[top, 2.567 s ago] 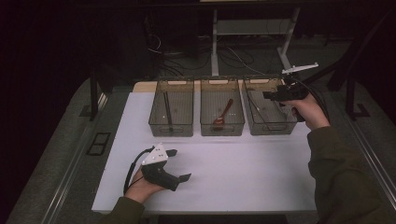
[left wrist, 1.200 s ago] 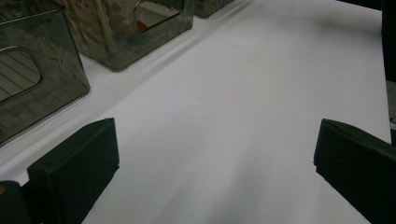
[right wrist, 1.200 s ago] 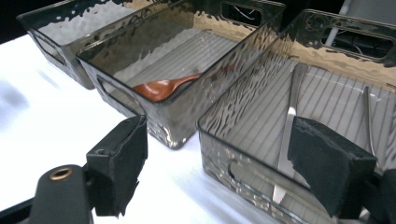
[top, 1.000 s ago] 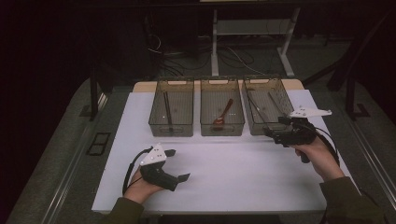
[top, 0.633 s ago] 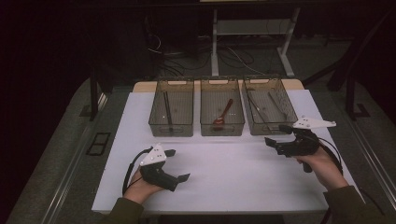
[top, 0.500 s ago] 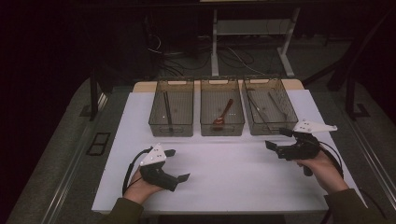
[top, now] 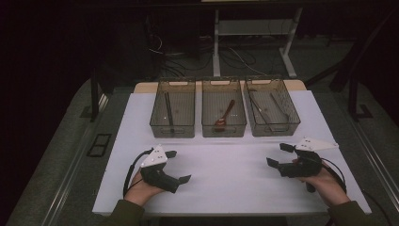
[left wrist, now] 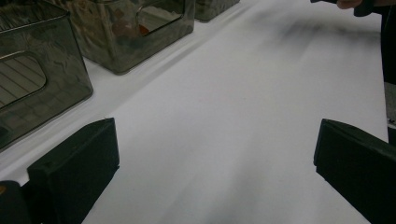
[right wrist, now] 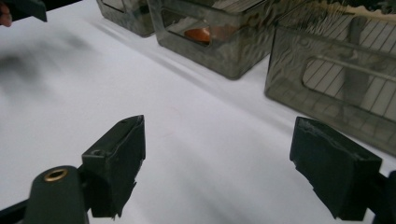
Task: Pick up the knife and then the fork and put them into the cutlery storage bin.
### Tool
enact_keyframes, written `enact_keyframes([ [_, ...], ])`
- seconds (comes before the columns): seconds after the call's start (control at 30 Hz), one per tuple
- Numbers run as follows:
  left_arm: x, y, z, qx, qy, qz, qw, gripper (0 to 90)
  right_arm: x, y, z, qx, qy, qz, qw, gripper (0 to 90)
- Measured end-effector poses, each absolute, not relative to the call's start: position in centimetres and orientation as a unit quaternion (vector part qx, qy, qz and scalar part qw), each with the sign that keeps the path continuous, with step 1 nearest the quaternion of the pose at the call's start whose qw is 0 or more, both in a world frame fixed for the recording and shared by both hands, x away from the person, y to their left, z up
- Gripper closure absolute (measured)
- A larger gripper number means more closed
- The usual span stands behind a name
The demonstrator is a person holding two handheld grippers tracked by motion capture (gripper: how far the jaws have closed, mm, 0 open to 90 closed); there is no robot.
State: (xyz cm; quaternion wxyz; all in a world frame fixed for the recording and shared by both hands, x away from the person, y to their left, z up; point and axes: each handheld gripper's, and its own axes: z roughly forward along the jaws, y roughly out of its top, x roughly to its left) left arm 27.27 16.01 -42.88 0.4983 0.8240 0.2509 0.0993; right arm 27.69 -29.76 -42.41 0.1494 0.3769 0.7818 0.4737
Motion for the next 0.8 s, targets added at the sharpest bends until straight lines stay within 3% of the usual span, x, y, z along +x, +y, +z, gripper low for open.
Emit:
enact_keyframes([
  [0.8,27.3,16.1,-43.0,0.825,0.254,0.102,0.494,0.0,26.1,-30.4,-43.9,0.385,0.776,0.476,0.152,17.5],
])
